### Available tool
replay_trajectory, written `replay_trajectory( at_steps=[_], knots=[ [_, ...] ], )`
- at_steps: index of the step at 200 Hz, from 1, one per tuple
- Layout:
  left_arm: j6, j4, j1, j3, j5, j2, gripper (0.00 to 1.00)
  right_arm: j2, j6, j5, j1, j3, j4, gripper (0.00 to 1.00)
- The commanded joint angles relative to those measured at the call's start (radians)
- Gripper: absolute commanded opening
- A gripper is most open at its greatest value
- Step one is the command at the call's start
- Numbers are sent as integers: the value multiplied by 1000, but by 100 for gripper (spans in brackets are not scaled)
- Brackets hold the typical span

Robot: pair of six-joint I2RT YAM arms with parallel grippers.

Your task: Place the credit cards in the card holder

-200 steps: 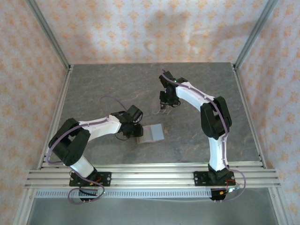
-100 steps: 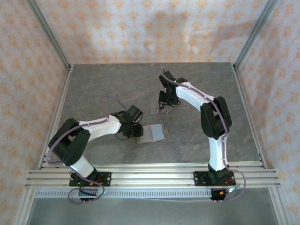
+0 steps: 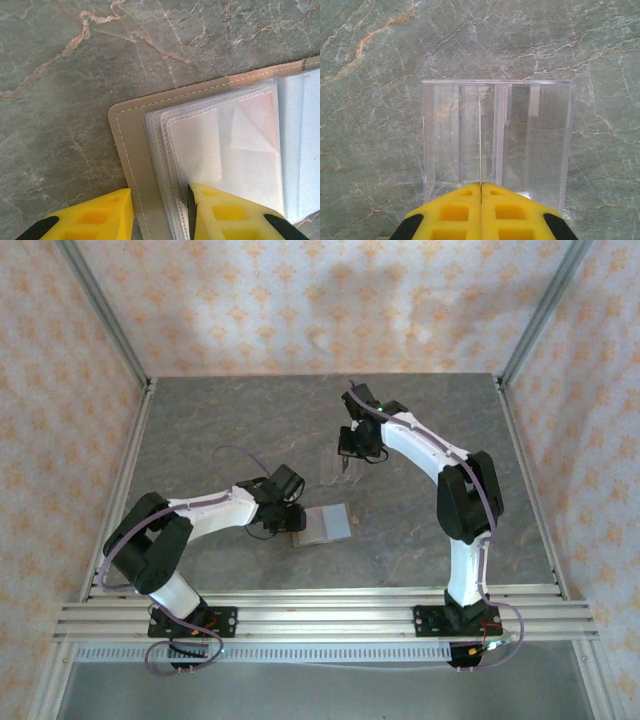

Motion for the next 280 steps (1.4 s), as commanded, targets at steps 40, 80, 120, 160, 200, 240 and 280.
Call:
replay_trajectory(
  at_steps=[40, 80, 120, 160, 200, 240, 280],
  knots=[
    [-9, -70, -4, -48, -41, 24, 32, -131, -39, -67, -3, -66, 29, 0],
    [19, -117, -4, -37, -55, -36, 32, -277, -21, -195, 9, -265, 169, 0],
    [31, -171, -4, -17, -65, -88, 33, -405, -3, -260, 58, -466, 339, 0],
    [28, -218, -5, 18, -81, -117, 45, -445, 50, -327, 100, -645, 554, 0],
    [26, -257, -25, 74, -122, -73, 53, -437, 88, -352, 128, -759, 718, 0],
    [18, -263, -48, 126, -154, 6, 52, -426, 101, -374, 129, -813, 803, 0],
    [-3, -263, -52, 103, -198, 45, 46, -391, 111, -407, 129, -836, 865, 0]
  ],
)
